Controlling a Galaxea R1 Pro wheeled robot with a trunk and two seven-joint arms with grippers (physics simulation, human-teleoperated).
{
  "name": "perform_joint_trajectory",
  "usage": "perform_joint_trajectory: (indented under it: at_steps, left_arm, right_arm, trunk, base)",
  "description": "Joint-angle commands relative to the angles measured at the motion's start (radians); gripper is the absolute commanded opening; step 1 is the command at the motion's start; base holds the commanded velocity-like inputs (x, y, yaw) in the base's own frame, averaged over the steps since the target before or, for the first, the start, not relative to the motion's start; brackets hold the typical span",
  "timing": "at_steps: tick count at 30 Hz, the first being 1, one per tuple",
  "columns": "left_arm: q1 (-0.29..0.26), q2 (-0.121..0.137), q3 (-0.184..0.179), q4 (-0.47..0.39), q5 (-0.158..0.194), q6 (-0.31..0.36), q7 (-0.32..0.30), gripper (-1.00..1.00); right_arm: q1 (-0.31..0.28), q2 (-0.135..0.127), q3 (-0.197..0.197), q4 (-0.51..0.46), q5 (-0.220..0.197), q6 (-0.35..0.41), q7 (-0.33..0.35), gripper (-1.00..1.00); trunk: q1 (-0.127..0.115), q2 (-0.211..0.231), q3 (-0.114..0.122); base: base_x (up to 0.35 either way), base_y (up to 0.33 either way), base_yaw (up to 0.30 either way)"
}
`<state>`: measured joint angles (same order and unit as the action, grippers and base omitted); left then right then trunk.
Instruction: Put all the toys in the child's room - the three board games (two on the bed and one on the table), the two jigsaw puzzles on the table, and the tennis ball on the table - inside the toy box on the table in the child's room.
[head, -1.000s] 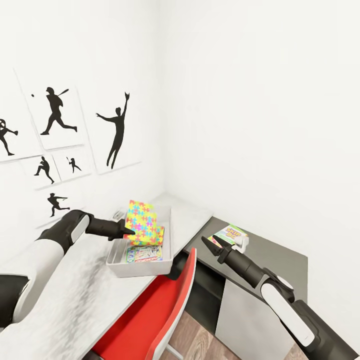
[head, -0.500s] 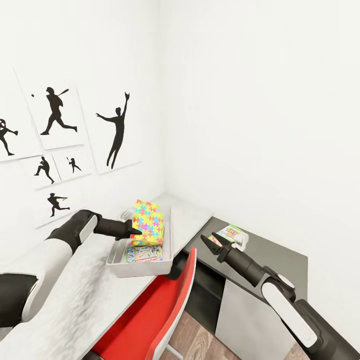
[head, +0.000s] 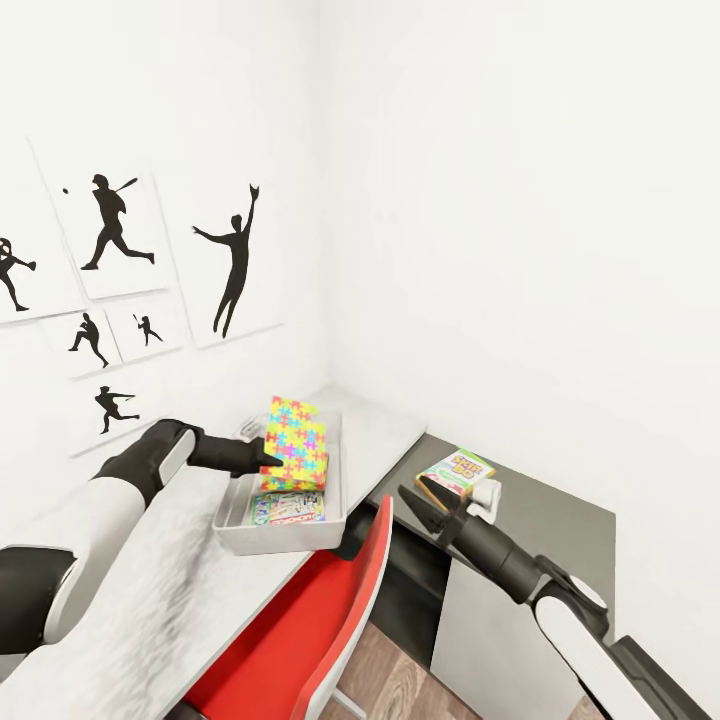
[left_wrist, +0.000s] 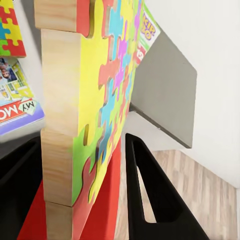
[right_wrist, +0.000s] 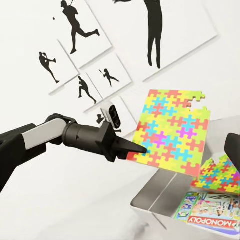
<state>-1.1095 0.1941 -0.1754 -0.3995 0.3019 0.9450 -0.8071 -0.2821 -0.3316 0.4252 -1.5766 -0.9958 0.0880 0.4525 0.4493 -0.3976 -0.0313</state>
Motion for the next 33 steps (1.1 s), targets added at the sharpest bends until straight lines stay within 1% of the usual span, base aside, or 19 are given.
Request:
perform_joint_trajectory:
  at_steps: [1, 10, 17, 24, 33]
  left_arm:
    - [-0.001, 0.002, -0.006, -0.001, 0.010, 0.006, 0.000, -1.00]
    - [-0.003, 0.000, -0.004, -0.005, 0.012, 0.012, 0.007, -1.00]
    - [-0.007, 0.001, -0.004, -0.010, 0.011, 0.014, 0.009, -1.00]
    - [-0.017, 0.005, -0.005, -0.011, 0.009, 0.009, 0.013, -1.00]
    - [-0.021, 0.006, -0.005, -0.012, 0.008, 0.001, 0.035, -1.00]
  right_arm:
    - [-0.001, -0.001, 0.000, 0.000, -0.011, 0.006, 0.002, 1.00]
    - [0.000, -0.003, -0.005, -0.001, -0.011, 0.011, 0.004, 1.00]
    - [0.000, -0.003, -0.022, -0.001, -0.012, 0.023, 0.003, 1.00]
    - [0.000, -0.003, -0.025, -0.002, -0.012, 0.032, 0.005, 1.00]
    - [0.000, -0.003, -0.025, -0.002, -0.012, 0.033, 0.005, 1.00]
  trunk:
    - [0.001, -0.002, -0.002]
    - [0.001, -0.002, -0.006]
    - [0.001, -0.002, -0.017]
    - [0.001, -0.002, -0.028]
    - [0.001, -0.002, -0.043]
  base:
    - [0.000, 0.000, 0.000]
    - [0.000, 0.000, 0.000]
    - [0.000, 0.000, 0.000]
    - [0.000, 0.000, 0.000]
    - [0.000, 0.000, 0.000]
